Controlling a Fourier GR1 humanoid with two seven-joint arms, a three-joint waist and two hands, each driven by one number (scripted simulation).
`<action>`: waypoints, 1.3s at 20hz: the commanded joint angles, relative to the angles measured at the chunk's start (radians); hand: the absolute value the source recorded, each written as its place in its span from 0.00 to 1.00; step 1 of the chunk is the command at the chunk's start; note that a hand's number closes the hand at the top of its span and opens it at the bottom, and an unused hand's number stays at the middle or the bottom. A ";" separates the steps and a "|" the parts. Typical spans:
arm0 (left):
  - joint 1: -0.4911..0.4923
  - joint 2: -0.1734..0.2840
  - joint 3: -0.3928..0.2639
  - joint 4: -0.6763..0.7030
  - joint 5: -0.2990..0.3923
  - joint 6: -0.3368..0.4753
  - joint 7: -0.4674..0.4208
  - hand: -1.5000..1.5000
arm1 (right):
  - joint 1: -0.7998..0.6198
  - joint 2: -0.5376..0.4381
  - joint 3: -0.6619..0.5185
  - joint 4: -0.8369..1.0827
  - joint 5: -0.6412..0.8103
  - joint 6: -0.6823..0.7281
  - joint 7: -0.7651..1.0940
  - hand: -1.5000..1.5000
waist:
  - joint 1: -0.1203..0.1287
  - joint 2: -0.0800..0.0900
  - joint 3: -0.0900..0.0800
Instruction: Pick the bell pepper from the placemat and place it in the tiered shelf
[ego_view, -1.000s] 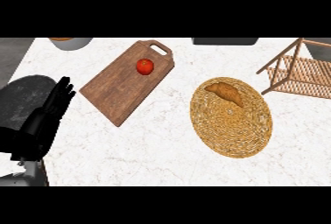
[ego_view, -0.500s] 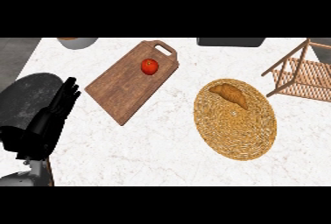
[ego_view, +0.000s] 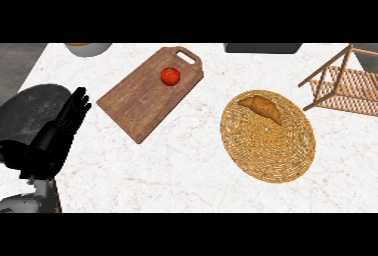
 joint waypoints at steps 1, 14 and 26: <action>-0.015 -0.014 -0.014 -0.019 -0.020 0.018 0.038 0.50 | -0.049 -0.006 0.018 0.150 0.004 0.071 -0.121 1.00 | 0.002 0.001 0.001; -0.003 -0.043 -0.010 0.034 -0.045 0.008 -0.039 0.50 | -0.068 0.015 0.057 0.411 0.114 0.087 -0.233 1.00 | -0.005 0.000 0.000; 0.002 -0.029 0.000 -0.017 -0.012 -0.017 0.009 0.50 | 0.024 -0.163 0.277 0.505 0.446 0.002 -0.018 0.00 | 0.011 0.003 -0.003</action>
